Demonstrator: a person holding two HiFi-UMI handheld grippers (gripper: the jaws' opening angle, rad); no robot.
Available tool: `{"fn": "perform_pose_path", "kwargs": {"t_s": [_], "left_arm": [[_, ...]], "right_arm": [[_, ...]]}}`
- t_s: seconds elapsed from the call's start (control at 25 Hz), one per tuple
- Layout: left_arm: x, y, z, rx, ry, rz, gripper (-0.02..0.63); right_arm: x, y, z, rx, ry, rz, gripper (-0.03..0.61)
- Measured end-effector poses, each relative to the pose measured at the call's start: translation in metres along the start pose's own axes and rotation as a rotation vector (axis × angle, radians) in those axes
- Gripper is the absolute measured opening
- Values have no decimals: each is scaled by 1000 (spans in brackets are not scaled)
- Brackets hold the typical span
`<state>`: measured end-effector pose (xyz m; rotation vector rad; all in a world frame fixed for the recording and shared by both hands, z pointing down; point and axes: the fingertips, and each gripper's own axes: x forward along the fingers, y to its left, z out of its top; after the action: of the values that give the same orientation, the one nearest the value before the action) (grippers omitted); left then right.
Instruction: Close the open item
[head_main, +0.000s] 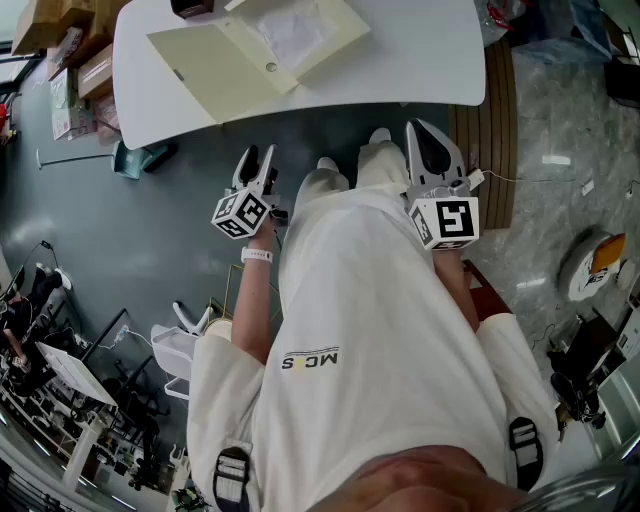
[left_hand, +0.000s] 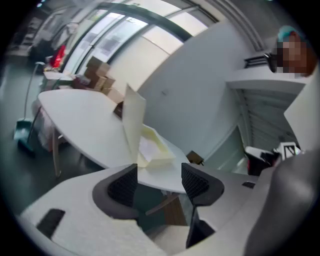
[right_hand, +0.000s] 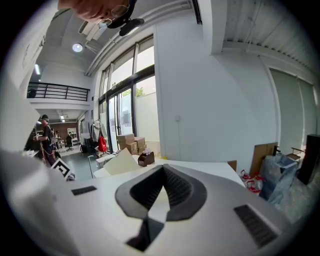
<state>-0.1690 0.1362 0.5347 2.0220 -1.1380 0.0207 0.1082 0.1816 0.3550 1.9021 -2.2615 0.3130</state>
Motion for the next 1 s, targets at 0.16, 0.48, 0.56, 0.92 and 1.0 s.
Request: {"fn": "perform_pose_path", "kwargs": {"t_s": [0.16, 0.48, 0.56, 0.92, 1.0], "left_arm": [[-30, -82, 7, 325, 22, -141, 152], [-65, -211, 47, 574, -119, -91, 26], [-65, -232, 43, 559, -130, -73, 26], [-65, -270, 14, 603, -145, -19, 25], [-66, -269, 12, 581, -152, 5, 25]], "right_arm": [[0, 12, 11, -19, -19, 26, 14], [-3, 27, 30, -123, -57, 154, 14], [-10, 24, 31, -147, -71, 182, 14], [-41, -1, 12, -108, -69, 257, 15], [-44, -1, 12, -103, -69, 296, 15]]}}
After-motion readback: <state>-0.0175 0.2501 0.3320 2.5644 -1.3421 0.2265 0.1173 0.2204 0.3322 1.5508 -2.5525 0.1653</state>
